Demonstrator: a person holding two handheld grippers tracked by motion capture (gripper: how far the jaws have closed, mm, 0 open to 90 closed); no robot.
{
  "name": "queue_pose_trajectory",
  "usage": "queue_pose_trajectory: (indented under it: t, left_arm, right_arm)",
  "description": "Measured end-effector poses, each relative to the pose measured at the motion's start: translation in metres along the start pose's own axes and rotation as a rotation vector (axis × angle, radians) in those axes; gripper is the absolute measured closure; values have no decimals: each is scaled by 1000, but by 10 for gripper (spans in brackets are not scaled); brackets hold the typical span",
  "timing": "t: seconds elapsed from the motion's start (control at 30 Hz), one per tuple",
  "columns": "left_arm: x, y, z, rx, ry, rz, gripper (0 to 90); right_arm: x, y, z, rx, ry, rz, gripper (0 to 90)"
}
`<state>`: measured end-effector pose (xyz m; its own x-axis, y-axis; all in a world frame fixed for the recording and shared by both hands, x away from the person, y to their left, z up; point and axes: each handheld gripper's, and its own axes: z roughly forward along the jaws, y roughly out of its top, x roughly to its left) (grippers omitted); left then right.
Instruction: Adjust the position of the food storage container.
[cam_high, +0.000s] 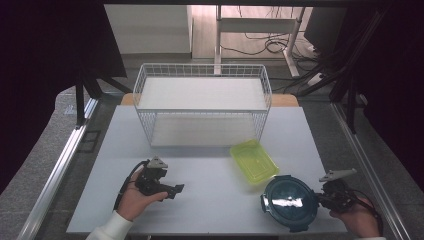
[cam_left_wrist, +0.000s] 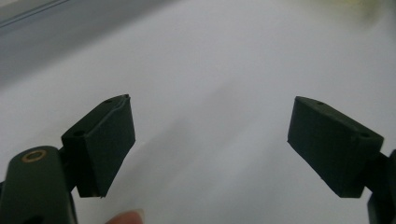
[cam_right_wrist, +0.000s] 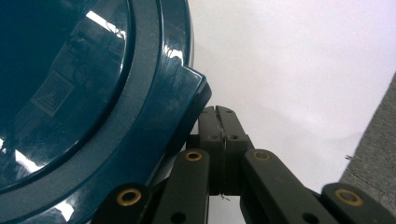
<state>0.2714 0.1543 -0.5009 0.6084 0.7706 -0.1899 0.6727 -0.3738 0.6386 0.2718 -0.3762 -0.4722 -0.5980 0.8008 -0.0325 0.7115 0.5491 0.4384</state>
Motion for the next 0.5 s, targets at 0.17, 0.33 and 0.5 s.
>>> queue_pose_trajectory:
  t: [0.17,0.33,0.5]
  left_arm:
    - [-2,0,1,2,-1,6,146]
    - [-3,1,2,-1,-4,4,146]
    - [-3,1,2,1,-5,8,146]
  right_arm:
    - [1,0,0,-8,6,4,893]
    - [4,0,1,-8,8,-4,893]
    - [11,1,2,-13,15,-13,893]
